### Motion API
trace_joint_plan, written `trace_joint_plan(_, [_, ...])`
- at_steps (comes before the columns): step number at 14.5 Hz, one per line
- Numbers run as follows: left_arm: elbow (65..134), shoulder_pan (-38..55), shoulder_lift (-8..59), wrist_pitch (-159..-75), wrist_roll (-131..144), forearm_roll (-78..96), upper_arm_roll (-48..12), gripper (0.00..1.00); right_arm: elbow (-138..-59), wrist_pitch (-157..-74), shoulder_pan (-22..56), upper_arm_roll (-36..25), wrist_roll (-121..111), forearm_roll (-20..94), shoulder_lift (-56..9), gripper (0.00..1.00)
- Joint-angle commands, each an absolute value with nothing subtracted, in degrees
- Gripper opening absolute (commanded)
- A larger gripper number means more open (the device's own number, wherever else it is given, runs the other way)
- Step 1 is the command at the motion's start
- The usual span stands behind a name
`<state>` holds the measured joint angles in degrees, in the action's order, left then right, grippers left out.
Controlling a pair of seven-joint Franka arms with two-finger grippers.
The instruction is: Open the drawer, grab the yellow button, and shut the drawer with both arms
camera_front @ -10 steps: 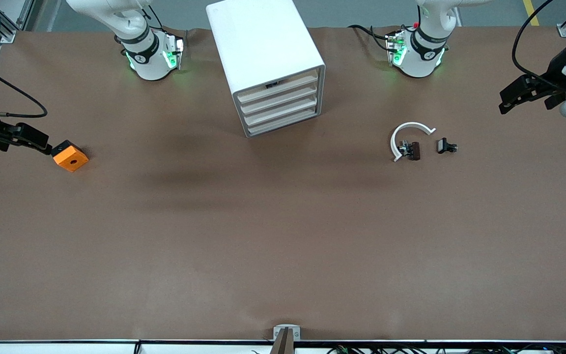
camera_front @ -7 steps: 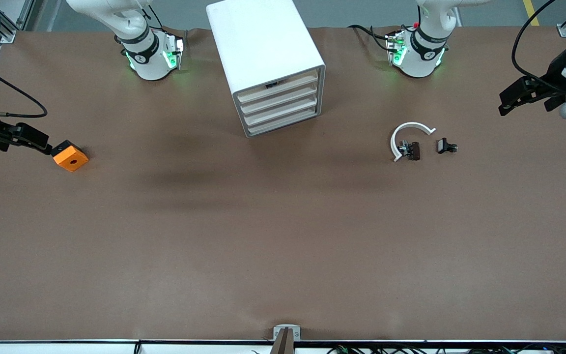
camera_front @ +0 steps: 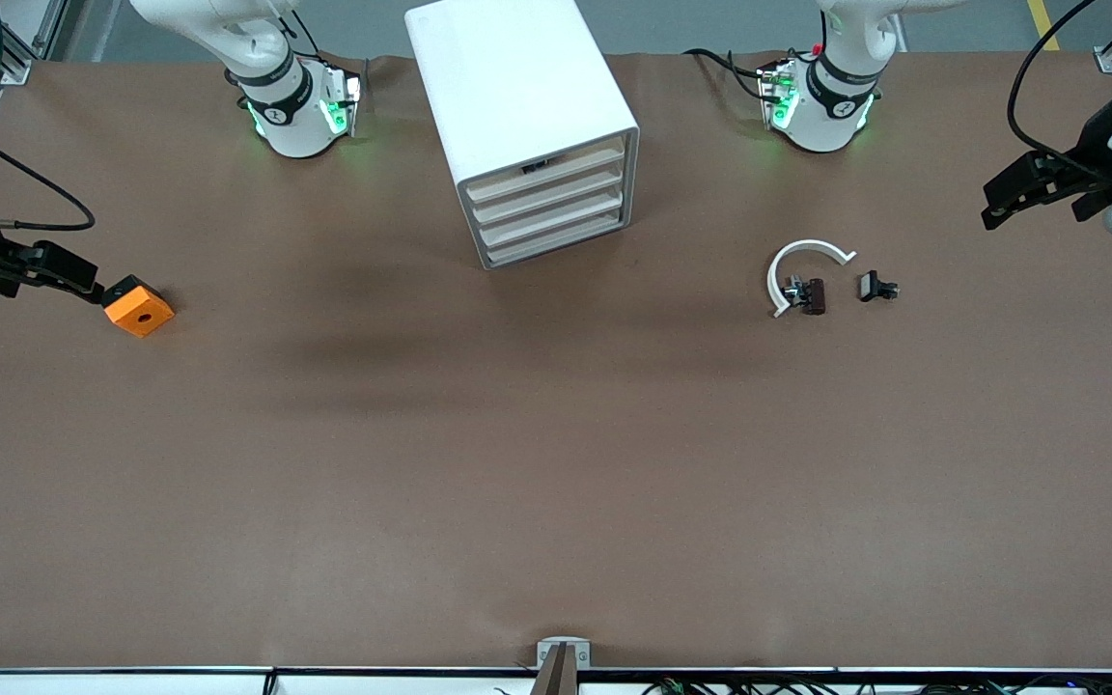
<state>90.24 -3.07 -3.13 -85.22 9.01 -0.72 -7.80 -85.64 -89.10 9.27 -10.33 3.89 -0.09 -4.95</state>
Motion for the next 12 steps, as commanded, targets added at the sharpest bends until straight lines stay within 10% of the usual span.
trace_joint_plan(1, [88.6,-3.2,0.0,-84.7,8.4,-0.9,-8.2,1.00,-85.0,-88.2,9.9,-10.5,4.6,0.3,-4.5,1.00])
trace_joint_plan(12, [88.5,3.2,11.8,-91.1,28.9,11.2,-8.8,1.00,-81.7,-89.6,17.0,-10.5,25.2,1.9,-8.0,1.00])
